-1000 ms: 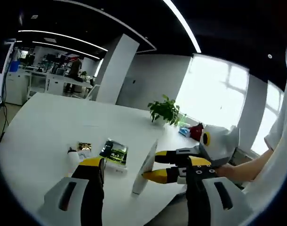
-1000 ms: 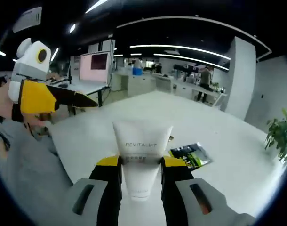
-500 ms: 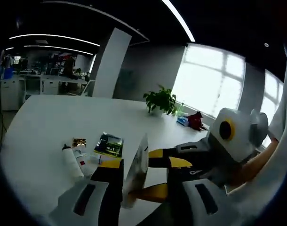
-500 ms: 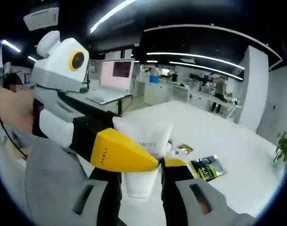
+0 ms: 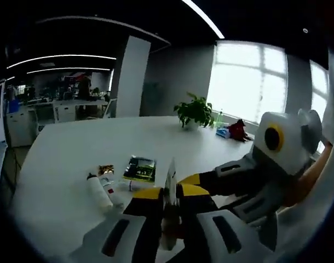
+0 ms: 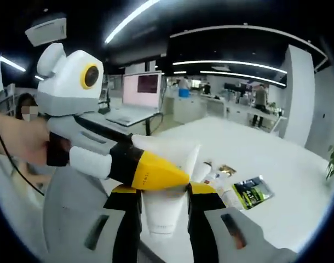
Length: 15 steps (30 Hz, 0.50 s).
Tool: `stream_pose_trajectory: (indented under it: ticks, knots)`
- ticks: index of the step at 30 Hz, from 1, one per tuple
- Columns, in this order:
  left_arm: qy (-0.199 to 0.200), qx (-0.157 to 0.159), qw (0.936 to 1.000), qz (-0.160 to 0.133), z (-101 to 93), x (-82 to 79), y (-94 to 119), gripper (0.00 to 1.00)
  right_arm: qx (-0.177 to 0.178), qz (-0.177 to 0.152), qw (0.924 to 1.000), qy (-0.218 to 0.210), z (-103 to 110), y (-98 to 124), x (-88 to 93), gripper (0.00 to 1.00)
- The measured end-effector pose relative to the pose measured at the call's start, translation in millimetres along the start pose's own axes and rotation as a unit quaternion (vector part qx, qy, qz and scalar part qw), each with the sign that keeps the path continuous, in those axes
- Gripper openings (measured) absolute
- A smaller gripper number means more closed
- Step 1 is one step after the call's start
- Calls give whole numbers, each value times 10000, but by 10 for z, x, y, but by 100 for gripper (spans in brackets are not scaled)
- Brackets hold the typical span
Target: Arrange the skincare products in the storage area until every visible bottle or jar stands upright without overlapping.
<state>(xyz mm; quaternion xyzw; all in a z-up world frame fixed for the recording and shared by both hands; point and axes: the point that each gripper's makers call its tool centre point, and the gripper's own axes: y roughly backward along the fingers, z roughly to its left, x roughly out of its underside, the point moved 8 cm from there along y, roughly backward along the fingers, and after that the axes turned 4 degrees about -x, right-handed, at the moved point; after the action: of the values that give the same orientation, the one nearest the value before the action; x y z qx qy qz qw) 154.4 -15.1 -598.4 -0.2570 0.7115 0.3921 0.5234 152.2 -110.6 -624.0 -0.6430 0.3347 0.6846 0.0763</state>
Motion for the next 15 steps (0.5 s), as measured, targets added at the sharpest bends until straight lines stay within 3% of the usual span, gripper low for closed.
stream_pose_trajectory:
  ticks: [7,11,15]
  knots:
    - [-62,66,10000,37,-81,-73,-2,6,63,-145,9999,-46,-22,85,-14,33]
    - [-82,167,9997,145,-91,-79,23,5,-109,-190,9997,-55,-24,116,-18,34]
    - [-29,493,9987,152,-159,-123,77,5,-405,-391,9984,-53,-36,203,-27,35]
